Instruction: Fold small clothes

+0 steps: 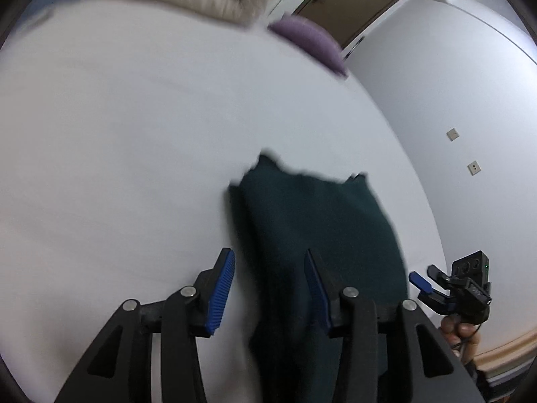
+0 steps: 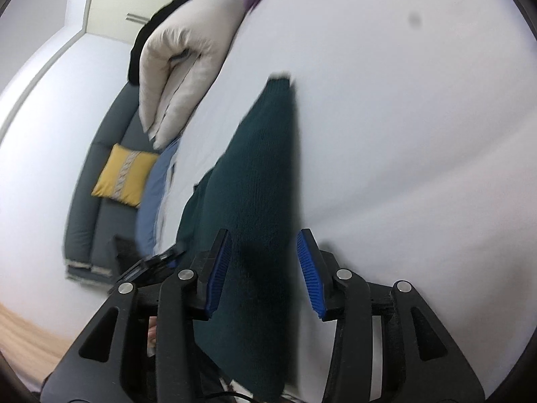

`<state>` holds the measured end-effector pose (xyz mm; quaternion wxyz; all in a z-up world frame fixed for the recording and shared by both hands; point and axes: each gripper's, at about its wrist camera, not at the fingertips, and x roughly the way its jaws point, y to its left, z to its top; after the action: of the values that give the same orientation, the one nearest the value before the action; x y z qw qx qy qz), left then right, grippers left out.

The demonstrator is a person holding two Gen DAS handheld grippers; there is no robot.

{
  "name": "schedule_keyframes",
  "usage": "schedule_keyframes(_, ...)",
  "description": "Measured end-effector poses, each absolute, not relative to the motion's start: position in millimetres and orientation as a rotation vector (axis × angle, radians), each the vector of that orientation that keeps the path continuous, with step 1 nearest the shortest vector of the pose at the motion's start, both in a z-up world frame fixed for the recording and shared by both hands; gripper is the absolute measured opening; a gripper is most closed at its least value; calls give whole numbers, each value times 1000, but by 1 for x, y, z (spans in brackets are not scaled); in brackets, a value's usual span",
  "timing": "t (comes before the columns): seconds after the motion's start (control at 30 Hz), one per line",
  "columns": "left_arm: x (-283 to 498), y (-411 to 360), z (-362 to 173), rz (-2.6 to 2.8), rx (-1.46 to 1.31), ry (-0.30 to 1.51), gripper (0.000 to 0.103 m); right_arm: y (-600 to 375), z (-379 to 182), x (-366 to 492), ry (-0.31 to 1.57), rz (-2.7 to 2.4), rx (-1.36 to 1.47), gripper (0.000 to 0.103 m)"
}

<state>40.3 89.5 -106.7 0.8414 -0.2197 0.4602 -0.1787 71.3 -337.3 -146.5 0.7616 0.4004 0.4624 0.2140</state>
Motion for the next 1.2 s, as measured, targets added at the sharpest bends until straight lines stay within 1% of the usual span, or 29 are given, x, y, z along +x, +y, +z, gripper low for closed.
schedule_keyframes(0.07, 36, 79, -91, -429, -454, 936, 46, -342, -130, 64, 975, 529, 898, 40)
schedule_keyframes(0.13, 34, 60, -88, -510, -460, 930, 51, -330, -114, 64, 947, 645, 914, 40)
schedule_keyframes(0.2, 33, 43, -100, -578, -450, 955, 51, -307, -110, 61, 963, 761, 912, 40)
schedule_keyframes(0.27, 37, 27, -123, -595, -446, 1020, 51, -294, -116, 56, 1000, 819, 898, 40)
schedule_keyframes(0.3, 38, 27, -139, -600, -464, 1051, 48, -285, -127, 54, 1044, 827, 886, 40)
schedule_keyframes(0.33, 37, 28, -148, -608, -498, 1050, 41, -277, -136, 58, 1084, 817, 889, 40)
schedule_keyframes(0.37, 37, 36, -154, -621, -539, 1037, 39, -277, -145, 58, 1112, 801, 897, 37)
schedule_keyframes(0.4, 35, 43, -156, -629, -563, 1037, 34, -283, -159, 55, 1136, 775, 922, 36)
schedule_keyframes(0.43, 36, 48, -158, -631, -580, 1044, 28, -293, -173, 52, 1129, 785, 989, 30)
schedule_keyframes(0.47, 36, 51, -160, -632, -581, 1052, 25, -299, -179, 49, 1119, 795, 1016, 29)
schedule_keyframes(0.5, 37, 53, -162, -631, -569, 1057, 20, -308, -185, 44, 1101, 803, 1037, 28)
schedule_keyframes(0.53, 36, 55, -163, -628, -568, 1059, 19, -312, -187, 42, 1093, 806, 1036, 27)
schedule_keyframes(0.6, 37, 51, -163, -622, -565, 1057, 19, -317, -187, 39, 1094, 795, 1013, 27)
schedule_keyframes(0.73, 39, 28, -158, -579, -476, 1047, 19, -340, -169, 28, 1092, 729, 938, 33)
schedule_keyframes(0.8, 38, 20, -152, -554, -419, 1047, 19, -350, -157, 32, 1068, 682, 936, 38)
schedule_keyframes(0.83, 37, 18, -150, -543, -391, 1048, 19, -354, -152, 35, 1054, 677, 942, 46)
schedule_keyframes(0.87, 37, 15, -149, -534, -367, 1048, 19, -356, -144, 44, 1038, 680, 944, 47)
schedule_keyframes(0.97, 37, 11, -148, -524, -330, 1049, 19, -337, -122, 81, 1015, 725, 906, 49)
schedule_keyframes(1.07, 38, 9, -148, -521, -311, 1052, 19, -284, -103, 123, 1034, 781, 853, 50)
schedule_keyframes(1.2, 36, 4, -144, -507, -250, 1049, 19, -251, -111, 170, 1103, 760, 816, 49)
